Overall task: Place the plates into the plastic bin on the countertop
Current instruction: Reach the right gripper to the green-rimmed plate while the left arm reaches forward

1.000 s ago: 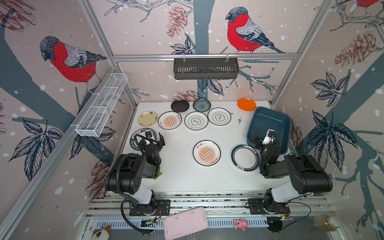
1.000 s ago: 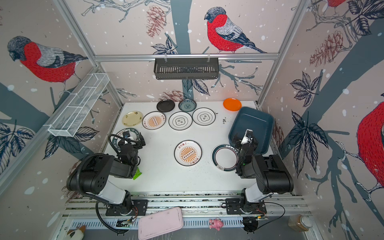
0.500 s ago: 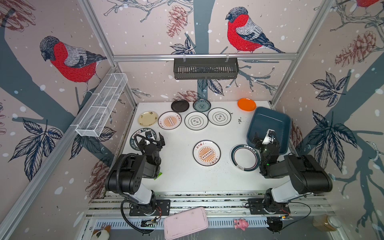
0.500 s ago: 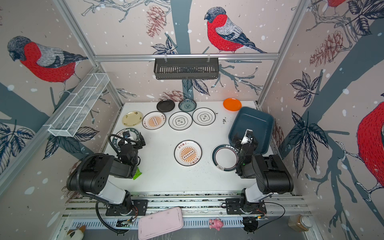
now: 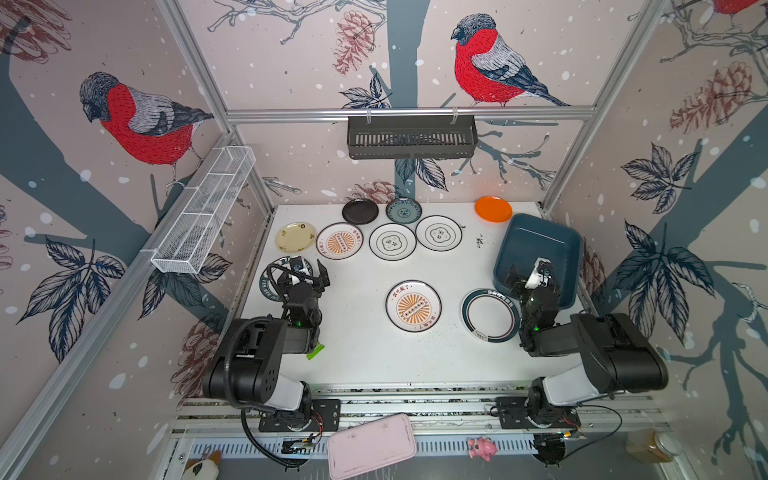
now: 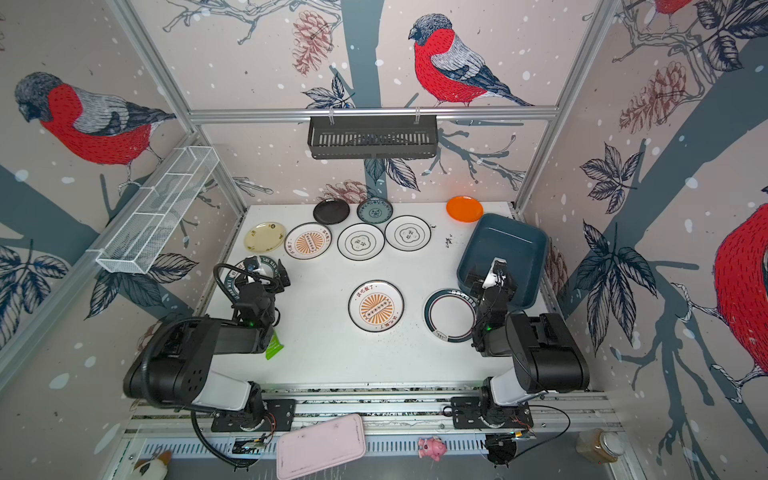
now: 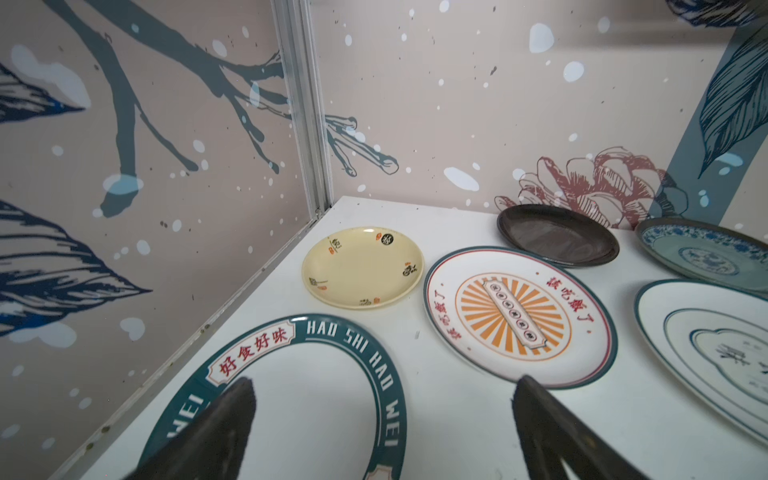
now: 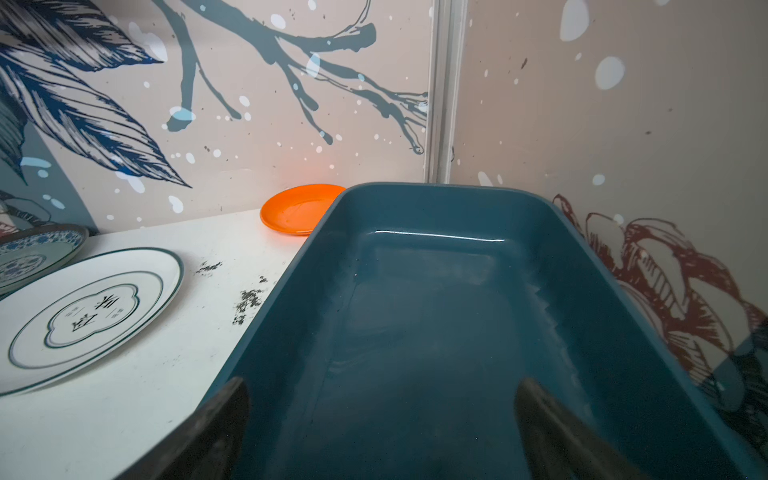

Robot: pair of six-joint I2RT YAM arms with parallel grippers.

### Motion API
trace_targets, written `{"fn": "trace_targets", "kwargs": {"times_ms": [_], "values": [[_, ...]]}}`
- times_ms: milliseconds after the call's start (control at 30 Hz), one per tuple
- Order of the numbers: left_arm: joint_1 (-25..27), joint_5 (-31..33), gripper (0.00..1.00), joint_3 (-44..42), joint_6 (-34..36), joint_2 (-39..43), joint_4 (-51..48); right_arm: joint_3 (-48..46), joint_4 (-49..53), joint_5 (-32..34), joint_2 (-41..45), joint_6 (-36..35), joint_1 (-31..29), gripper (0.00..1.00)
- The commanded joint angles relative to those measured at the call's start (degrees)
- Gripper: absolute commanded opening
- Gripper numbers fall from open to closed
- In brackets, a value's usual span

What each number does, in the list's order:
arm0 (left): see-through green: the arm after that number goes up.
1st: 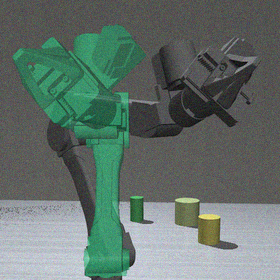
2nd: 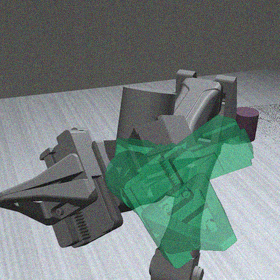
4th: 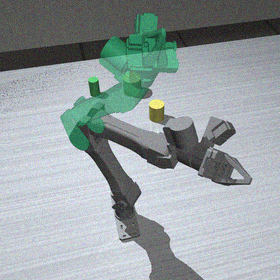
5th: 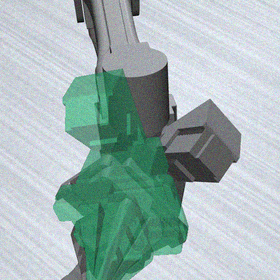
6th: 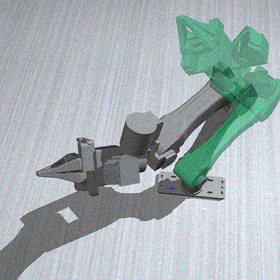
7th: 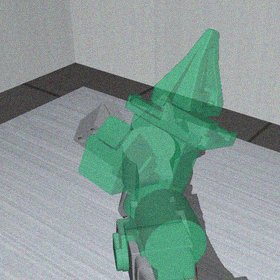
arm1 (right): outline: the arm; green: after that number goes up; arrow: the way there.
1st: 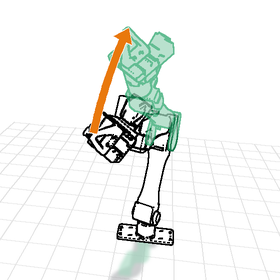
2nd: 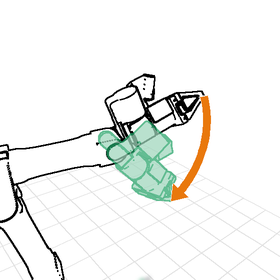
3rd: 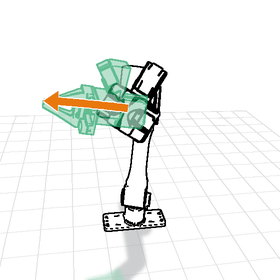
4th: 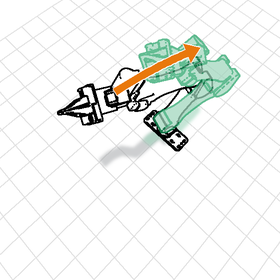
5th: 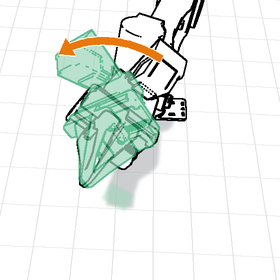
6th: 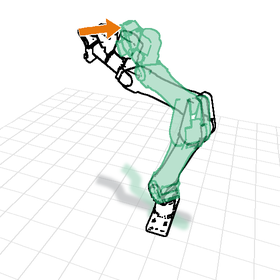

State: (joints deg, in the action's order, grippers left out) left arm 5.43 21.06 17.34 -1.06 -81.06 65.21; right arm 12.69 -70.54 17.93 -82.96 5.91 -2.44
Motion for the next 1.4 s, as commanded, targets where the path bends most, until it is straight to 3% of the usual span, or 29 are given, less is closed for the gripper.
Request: {"fn": "trace_targets", "kwargs": {"times_ms": [0,167,367,467,533,633,667,767,867,1000,1133,1267,1367], "values": [[0.5,-2.1,0.96,5.2,0.2,6.0,-13.9,5.7,14.1,3.9,6.0,-0.2,-1.6,1.00],[2.6,-14.4,0.96,18.3,-8.7,11.0,-32.7,16.8,33.3,2.8,15.6,14.7,-5.0,1.00],[6.1,-27.9,0.96,37.0,-28.0,8.6,-52.0,30.1,52.1,-1.5,18.4,31.4,-16.2,1.00],[8.8,-33.9,0.96,39.3,-35.8,7.7,-50.5,35.7,61.1,-1.8,17.3,41.6,-23.4,1.00],[11.5,-36.0,0.96,39.5,-39.5,6.6,-48.9,37.5,62.1,1.0,16.5,44.3,-29.4,1.00],[14.1,-43.1,0.96,42.1,-39.0,4.0,-44.3,36.7,54.1,3.3,16.1,41.1,-36.1,1.00],[14.1,-46.9,0.97,41.6,-39.9,2.9,-40.4,35.7,50.3,2.2,15.9,40.7,-36.5,1.00],[13.4,-56.2,0.96,41.4,-43.7,-1.0,-31.9,36.0,46.5,-9.5,14.9,40.9,-33.3,1.00],[11.6,-64.9,0.96,43.3,-47.7,-5.7,-25.7,35.8,45.7,-13.2,14.3,41.8,-31.5,1.00],[11.6,-64.8,0.96,46.5,-45.2,-9.1,-31.3,35.6,57.7,-8.0,15.2,48.9,-28.9,1.00],[12.3,-62.7,0.96,50.1,-35.8,-10.1,-42.3,34.0,72.6,-3.0,19.8,54.3,-26.8,1.00],[14.6,-58.8,0.96,55.5,-23.5,-11.5,-55.9,27.4,80.7,-3.6,28.2,59.4,-23.4,1.00],[16.9,-55.8,0.96,58.4,-16.7,-13.1,-63.3,21.4,83.6,-9.4,34.2,61.2,-18.8,1.00]]}}
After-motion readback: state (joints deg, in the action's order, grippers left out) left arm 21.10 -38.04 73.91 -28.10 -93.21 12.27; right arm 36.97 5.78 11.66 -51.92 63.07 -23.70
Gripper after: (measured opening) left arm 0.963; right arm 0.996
